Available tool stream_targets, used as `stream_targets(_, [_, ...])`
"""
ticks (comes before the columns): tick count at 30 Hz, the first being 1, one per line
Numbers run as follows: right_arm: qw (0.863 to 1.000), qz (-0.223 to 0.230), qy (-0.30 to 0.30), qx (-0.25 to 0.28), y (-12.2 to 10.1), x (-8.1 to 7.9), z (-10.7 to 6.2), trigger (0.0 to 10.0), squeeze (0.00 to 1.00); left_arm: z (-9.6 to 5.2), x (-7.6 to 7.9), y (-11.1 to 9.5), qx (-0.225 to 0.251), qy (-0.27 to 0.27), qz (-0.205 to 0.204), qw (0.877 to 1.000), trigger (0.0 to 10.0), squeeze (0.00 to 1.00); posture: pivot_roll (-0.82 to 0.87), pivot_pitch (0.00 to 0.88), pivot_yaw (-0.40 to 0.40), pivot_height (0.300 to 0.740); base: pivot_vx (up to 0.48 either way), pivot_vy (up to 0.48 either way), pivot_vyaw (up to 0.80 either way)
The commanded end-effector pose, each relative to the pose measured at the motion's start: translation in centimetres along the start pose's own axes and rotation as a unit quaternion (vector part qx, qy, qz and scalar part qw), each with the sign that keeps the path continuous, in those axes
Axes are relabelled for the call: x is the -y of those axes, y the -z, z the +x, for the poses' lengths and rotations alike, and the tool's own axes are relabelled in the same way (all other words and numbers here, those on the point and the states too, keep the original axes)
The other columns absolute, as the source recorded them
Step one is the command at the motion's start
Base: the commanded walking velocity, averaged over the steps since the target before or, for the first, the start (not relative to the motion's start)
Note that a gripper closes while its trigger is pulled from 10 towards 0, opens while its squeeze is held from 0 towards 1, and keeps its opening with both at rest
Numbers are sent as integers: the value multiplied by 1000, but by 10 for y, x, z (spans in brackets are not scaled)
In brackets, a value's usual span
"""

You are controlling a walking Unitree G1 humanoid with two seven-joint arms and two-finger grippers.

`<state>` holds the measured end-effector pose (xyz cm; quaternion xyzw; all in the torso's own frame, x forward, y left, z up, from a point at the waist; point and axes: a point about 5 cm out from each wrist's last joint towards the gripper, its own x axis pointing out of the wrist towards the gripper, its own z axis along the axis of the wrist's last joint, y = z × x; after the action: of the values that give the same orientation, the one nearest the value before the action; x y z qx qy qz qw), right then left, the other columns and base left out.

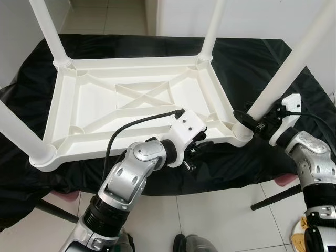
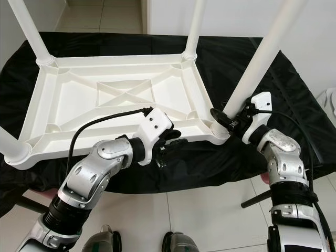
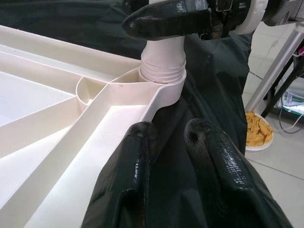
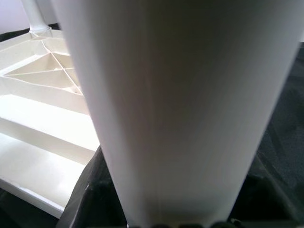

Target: Building children table

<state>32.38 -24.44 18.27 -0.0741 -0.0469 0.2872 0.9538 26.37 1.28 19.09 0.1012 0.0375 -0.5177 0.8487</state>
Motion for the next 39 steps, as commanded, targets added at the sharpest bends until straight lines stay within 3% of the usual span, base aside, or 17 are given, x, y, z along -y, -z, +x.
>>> stream_targets(1, [1000, 6, 15, 5, 1, -4, 2, 0, 0, -1, 3, -1, 3, -5, 4, 1000, 10000, 0, 32, 91, -58, 740, 0, 0, 0])
stream_targets(2, [1000, 6, 29, 8, 1, -4, 2, 1412, 0, -1, 3, -1, 3, -5, 5, 1000, 10000, 0, 32, 93, -58, 740, 0, 0, 0])
stream_targets(3, [999, 7, 42, 10, 1, -5, 3, 7255, 0, -1, 3, -1, 3, -5, 5, 1000, 10000, 0, 32, 93, -57, 740, 0, 0, 0])
stream_targets(4, [998, 13, 59, 13, 1, -5, 5, 10000, 0, -1, 4, -1, 3, -4, 5, 1000, 10000, 0, 32, 95, -56, 740, 0, 0, 0])
stream_targets(20, [982, 84, 170, 5, 11, -26, 21, 10000, 0, 0, 6, -3, 5, 3, 9, 1000, 10000, 0, 29, 97, -50, 740, 0, 0, 0])
stream_targets(27, [957, 132, 260, -6, 23, -38, 29, 10000, 0, 0, 8, -4, 8, 6, 10, 1000, 10000, 0, 33, 97, -49, 740, 0, 0, 0])
stream_targets(28, [932, 154, 327, -24, 31, -41, 30, 10000, 0, 0, 9, -4, 8, 7, 10, 1000, 10000, 0, 34, 96, -50, 740, 0, 0, 0])
stream_targets(29, [932, 154, 327, -24, 31, -41, 30, 10000, 0, 0, 9, -4, 8, 7, 10, 1000, 10000, 0, 34, 96, -50, 740, 0, 0, 0])
stream_targets(31, [919, 163, 358, -32, 35, -44, 31, 10000, 0, -1, 10, -4, 8, 8, 10, 1000, 10000, 0, 34, 94, -50, 740, 0, 0, 0])
stream_targets(35, [906, 170, 387, -34, 34, -52, 37, 10000, 0, 0, 10, -4, 8, 10, 9, 1000, 10000, 0, 35, 90, -50, 740, 0, 0, 0])
stream_targets(39, [906, 178, 383, -33, 33, -59, 43, 10000, 0, 0, 11, -4, 9, 11, 9, 1000, 10000, 0, 38, 87, -51, 740, 0, 0, 0])
